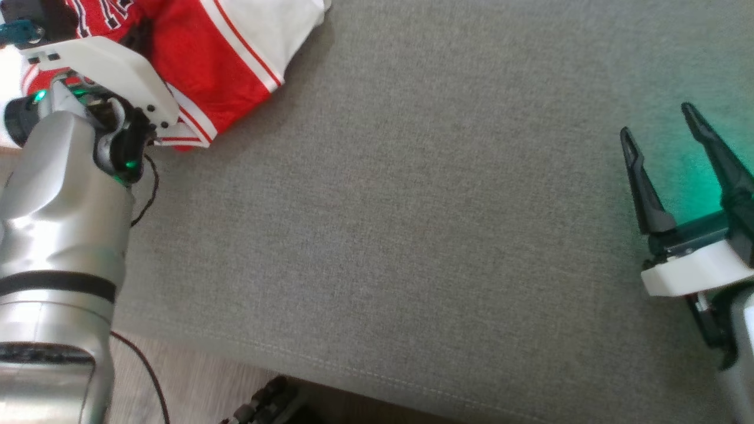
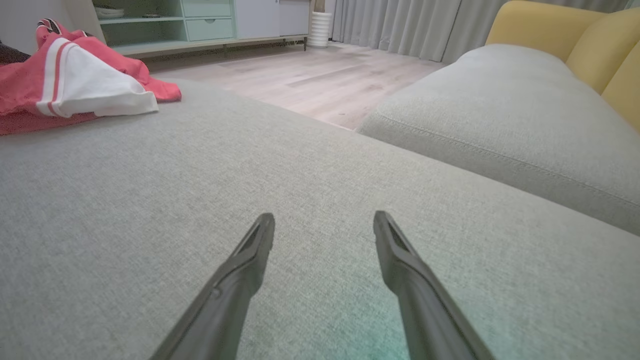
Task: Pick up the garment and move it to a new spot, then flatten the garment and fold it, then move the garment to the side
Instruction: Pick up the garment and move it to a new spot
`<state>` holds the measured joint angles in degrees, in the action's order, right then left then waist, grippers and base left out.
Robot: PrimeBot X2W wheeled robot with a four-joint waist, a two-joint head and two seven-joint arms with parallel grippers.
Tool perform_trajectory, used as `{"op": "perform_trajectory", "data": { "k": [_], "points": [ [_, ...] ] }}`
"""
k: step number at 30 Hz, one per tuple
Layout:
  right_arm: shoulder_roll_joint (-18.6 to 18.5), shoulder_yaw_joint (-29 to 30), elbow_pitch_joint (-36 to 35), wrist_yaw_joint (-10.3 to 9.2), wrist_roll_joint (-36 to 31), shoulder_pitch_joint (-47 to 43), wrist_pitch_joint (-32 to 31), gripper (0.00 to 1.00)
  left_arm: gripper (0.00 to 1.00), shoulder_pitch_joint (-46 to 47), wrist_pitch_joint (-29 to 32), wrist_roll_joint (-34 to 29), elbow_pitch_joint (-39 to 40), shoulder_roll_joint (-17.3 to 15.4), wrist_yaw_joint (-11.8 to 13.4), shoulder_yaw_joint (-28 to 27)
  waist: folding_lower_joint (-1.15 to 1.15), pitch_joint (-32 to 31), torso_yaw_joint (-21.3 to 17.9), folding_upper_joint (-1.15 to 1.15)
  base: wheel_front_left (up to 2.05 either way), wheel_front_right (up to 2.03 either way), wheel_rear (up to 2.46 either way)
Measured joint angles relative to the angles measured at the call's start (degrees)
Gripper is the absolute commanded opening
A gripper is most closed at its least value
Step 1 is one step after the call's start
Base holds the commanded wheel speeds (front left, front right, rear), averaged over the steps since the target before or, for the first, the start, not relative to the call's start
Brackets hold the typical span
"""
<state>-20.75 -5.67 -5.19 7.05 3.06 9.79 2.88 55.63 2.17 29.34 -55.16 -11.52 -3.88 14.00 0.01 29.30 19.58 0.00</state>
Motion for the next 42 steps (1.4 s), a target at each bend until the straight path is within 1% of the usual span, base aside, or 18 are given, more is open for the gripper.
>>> {"op": "perform_trajectory", "data": {
  "k": [3,5,8,11,14,17,20,23,27,31,34,37,39,42],
  "points": [
    [0.98,-0.01,1.18,0.0,0.15,-0.26,0.94,1.0,0.0,0.35,-0.77,-0.57,-0.08,-0.91,-0.42,0.38,0.0,-1.58,-0.15,0.0,0.0,0.0,0.0],
    [2.24,0.04,2.54,0.0,0.63,-0.93,2.22,1.0,0.0,1.24,-0.77,-1.58,0.47,-2.46,-0.94,1.05,0.0,-3.38,-0.31,0.0,0.0,0.0,0.0],
    [4.43,-0.27,5.01,0.0,0.67,-2.22,4.0,1.0,0.0,3.05,-0.13,-2.11,3.94,-4.92,-1.55,1.91,0.0,-6.42,-0.67,0.0,0.0,0.0,0.0],
    [6.47,-0.96,7.31,0.0,1.05,-2.87,5.77,1.0,0.0,4.48,2.16,-1.97,9.66,-6.42,-2.25,2.2,-0.01,-9.61,-1.31,0.0,0.0,0.0,0.0],
    [8.26,-1.29,9.05,0.0,1.05,-3.09,7.19,1.0,0.0,4.53,5.81,-1.03,17.13,-7.24,-2.69,3.11,-0.01,-12.63,-2.34,0.0,0.0,0.0,0.0],
    [9.72,-1.55,10.26,0.0,1.05,-3.3,8.18,1.0,0.0,3.84,10.33,0.83,26.3,-7.86,-2.88,4.21,-0.01,-15.18,-3.97,0.0,0.0,0.0,0.0],
    [10.82,-1.88,11.27,0.0,1.05,-3.36,9.0,1.0,0.0,1.44,15.49,3.96,36.61,-8.02,-3.02,4.81,-0.01,-16.95,-6.36,0.0,0.0,0.0,0.0],
    [11.47,-2.78,11.82,0.0,1.05,-3.37,9.33,1.0,0.0,-2.98,20.89,8.35,46.47,-7.6,-2.88,5.71,-0.01,-18.27,-9.13,0.0,0.0,0.0,0.0],
    [12.49,-3.52,12.36,0.0,1.07,-3.33,10.32,1.0,0.0,-8.68,27.37,14.37,57.77,-6.33,-1.25,6.64,-0.01,-19.25,-13.26,0.0,0.0,0.0,0.0],
    [13.18,-4.63,12.5,0.0,1.08,-3.21,10.82,1.0,0.0,-12.0,31.22,19.59,66.06,-4.31,0.48,8.04,-0.01,-19.41,-17.73,0.0,0.0,0.0,0.0],
    [13.9,-4.99,12.56,0.0,1.36,-3.0,11.01,1.0,0.0,-13.3,33.01,21.93,69.03,-3.01,1.45,9.35,-0.01,-19.14,-21.22,0.0,0.0,0.0,0.0],
    [14.72,-5.05,12.8,0.0,1.49,-2.44,11.32,1.0,0.0,-14.02,33.56,22.41,68.76,-2.25,2.35,10.31,-0.01,-18.67,-24.69,0.0,0.0,0.0,0.0],
    [14.82,-4.97,12.95,0.0,1.52,-1.93,11.33,1.0,0.0,-14.73,33.53,22.16,66.09,-2.22,2.47,11.14,-0.01,-18.3,-26.9,0.0,0.0,0.0,0.0],
    [15.23,-4.86,13.28,0.0,1.58,-1.75,11.35,1.0,0.0,-16.61,32.45,20.27,58.74,-2.61,2.32,11.62,-0.01,-17.67,-29.95,0.0,0.0,0.0,0.0]
  ]
}}
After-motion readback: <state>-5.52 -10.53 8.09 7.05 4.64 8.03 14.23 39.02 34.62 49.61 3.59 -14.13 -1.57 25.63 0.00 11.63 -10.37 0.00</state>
